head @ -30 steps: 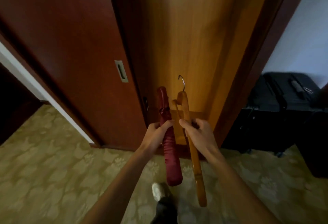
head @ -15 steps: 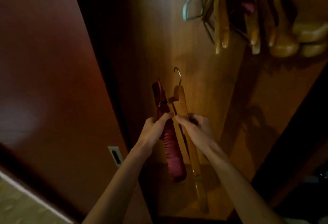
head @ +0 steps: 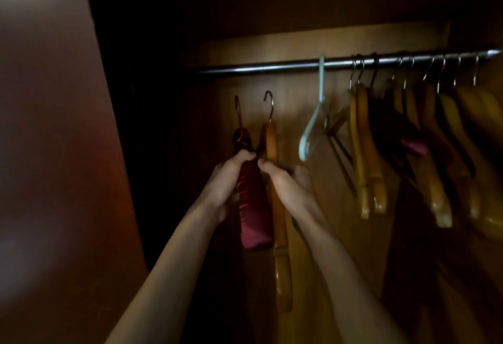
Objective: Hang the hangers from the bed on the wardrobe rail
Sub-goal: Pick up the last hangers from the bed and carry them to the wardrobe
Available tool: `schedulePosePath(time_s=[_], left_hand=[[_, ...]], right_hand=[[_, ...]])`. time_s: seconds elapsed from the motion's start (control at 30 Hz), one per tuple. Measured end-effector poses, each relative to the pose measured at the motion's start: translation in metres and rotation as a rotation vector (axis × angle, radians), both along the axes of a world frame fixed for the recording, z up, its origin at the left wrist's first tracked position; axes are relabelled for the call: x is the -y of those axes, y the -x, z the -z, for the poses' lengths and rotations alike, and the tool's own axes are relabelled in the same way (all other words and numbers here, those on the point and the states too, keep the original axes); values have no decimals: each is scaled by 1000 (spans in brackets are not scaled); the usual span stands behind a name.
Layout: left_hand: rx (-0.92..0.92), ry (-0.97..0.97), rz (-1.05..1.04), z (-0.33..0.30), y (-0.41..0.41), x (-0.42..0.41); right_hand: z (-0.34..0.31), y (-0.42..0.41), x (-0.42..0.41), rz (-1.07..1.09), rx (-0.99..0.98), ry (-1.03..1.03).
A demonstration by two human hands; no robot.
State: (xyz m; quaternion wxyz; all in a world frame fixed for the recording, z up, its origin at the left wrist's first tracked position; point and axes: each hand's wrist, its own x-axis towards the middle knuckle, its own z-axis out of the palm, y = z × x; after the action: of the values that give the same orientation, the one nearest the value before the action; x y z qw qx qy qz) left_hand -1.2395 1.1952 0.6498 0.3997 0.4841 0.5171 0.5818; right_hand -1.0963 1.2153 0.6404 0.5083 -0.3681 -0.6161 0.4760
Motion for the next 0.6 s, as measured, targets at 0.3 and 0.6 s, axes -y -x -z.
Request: schedulePosePath(time_s=[0.3, 0.6], left_hand=[[16, -102, 149, -65, -3, -49], [60, -81, 311, -83, -33, -73]], right_hand=[[-57, 12, -35, 208, -105, -84], [-82, -9, -64, 296, -114, -92]])
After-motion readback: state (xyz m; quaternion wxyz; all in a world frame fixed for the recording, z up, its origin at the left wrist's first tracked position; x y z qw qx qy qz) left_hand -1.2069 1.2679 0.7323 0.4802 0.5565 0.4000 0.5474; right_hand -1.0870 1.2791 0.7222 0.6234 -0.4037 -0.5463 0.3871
